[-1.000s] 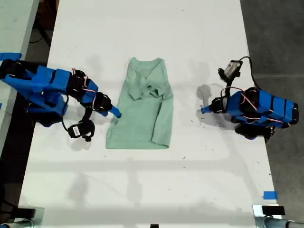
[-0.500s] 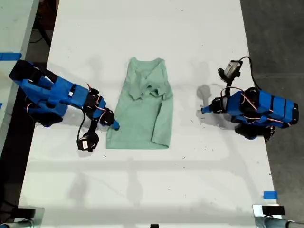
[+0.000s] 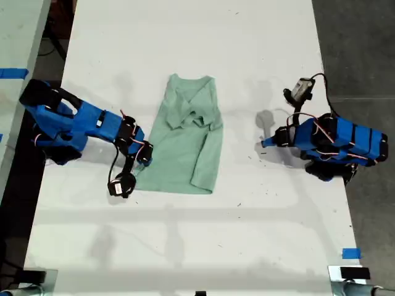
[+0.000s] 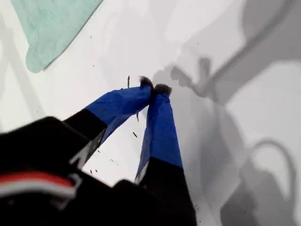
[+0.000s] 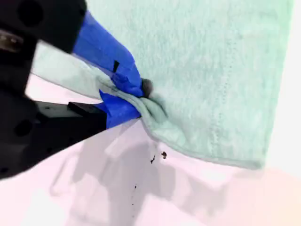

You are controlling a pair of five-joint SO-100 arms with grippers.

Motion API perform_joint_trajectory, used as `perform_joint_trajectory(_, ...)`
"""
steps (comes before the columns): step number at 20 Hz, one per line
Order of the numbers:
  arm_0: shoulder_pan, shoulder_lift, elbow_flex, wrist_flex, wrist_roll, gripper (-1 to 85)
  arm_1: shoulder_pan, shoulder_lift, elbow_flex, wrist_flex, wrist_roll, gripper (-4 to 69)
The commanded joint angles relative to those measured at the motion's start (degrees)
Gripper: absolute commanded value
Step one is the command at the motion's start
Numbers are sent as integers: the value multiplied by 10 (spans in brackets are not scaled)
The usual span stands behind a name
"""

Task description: Fold t shirt

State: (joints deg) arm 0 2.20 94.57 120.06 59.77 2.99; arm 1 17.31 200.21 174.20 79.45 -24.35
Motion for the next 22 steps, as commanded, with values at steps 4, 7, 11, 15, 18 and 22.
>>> perform_joint_trajectory(4,-7,-13,-101,95,-8,-2,0,7,26,-4,0,18)
perform_joint_trajectory(7,-4,-18,-202,188,-9,-2,0,7,26,-4,0,18)
perform_joint_trajectory(11,-18,-54,-352,262,2,-2,0,7,26,-4,-1,18)
perform_joint_trajectory(15,-42,-135,-472,265,17,-2,1,7,26,-4,-1,18)
perform_joint_trajectory(18,-57,-195,-531,247,24,-2,1,7,26,-4,-1,18)
perform_joint_trajectory(22,-68,-263,-593,234,37,-2,1,7,26,-4,-1,18)
